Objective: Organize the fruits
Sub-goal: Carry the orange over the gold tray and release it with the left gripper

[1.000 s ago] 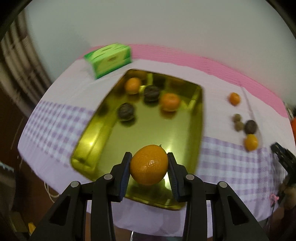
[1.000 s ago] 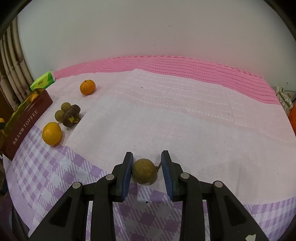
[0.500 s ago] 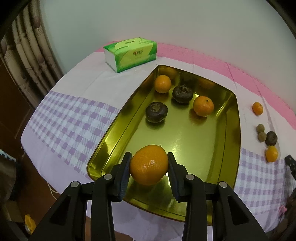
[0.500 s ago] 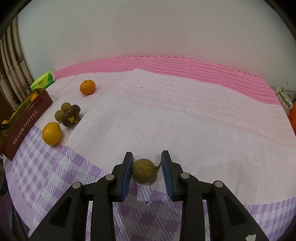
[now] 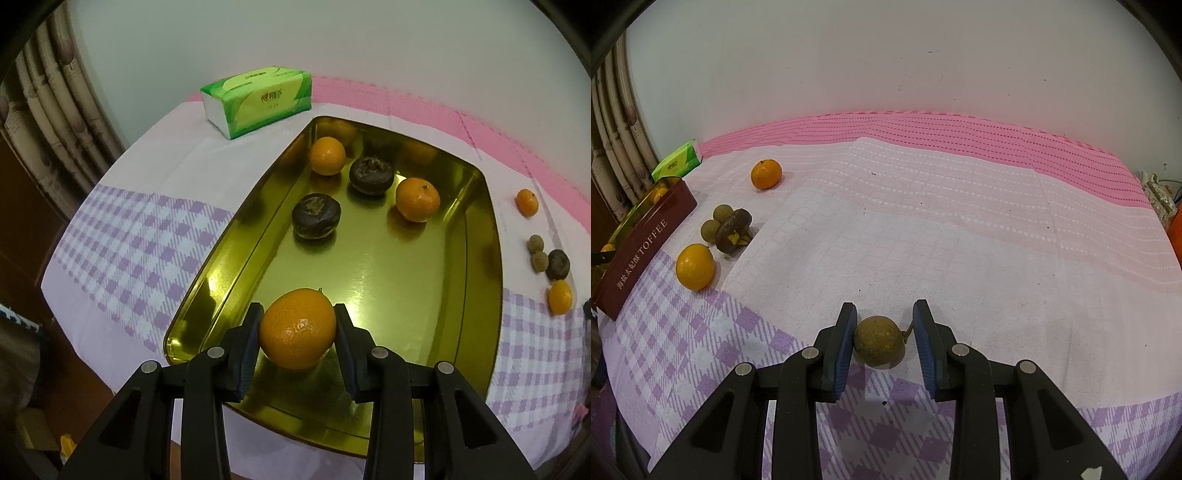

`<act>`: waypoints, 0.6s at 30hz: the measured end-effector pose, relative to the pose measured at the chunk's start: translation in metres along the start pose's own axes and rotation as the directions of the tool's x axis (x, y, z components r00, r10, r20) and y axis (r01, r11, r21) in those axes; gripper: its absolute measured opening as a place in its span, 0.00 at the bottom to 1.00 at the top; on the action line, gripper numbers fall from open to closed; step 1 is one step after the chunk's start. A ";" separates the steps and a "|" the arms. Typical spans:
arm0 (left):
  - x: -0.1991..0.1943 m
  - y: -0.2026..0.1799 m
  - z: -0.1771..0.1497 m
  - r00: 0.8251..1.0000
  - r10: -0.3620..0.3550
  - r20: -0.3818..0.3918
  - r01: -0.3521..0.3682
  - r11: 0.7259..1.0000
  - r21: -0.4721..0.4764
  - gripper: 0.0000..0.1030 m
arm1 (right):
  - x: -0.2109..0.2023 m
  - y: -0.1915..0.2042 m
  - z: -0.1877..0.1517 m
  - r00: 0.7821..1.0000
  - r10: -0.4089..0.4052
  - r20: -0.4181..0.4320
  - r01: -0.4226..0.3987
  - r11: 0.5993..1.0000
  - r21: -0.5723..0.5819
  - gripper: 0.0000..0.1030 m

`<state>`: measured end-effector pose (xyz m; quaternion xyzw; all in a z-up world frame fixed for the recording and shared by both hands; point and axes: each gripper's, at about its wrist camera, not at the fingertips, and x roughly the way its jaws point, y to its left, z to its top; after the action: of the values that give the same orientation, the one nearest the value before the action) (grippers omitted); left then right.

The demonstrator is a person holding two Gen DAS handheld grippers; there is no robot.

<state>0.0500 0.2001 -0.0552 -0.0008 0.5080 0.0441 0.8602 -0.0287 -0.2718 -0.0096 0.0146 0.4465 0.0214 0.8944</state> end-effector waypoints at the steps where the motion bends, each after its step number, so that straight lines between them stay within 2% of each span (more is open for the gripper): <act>1: 0.001 0.000 0.000 1.000 0.001 -0.001 -0.001 1.000 0.001 0.38 | 0.000 0.000 0.000 1.000 0.000 0.000 0.000 1.000 0.000 0.29; 18: 0.007 -0.002 0.000 1.000 0.024 0.000 -0.024 1.000 0.019 0.38 | -0.001 0.001 0.000 1.000 -0.002 -0.001 0.002 1.000 -0.001 0.30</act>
<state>0.0539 0.1982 -0.0613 0.0136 0.5084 0.0493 0.8596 -0.0291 -0.2711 -0.0092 0.0135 0.4468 0.0207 0.8943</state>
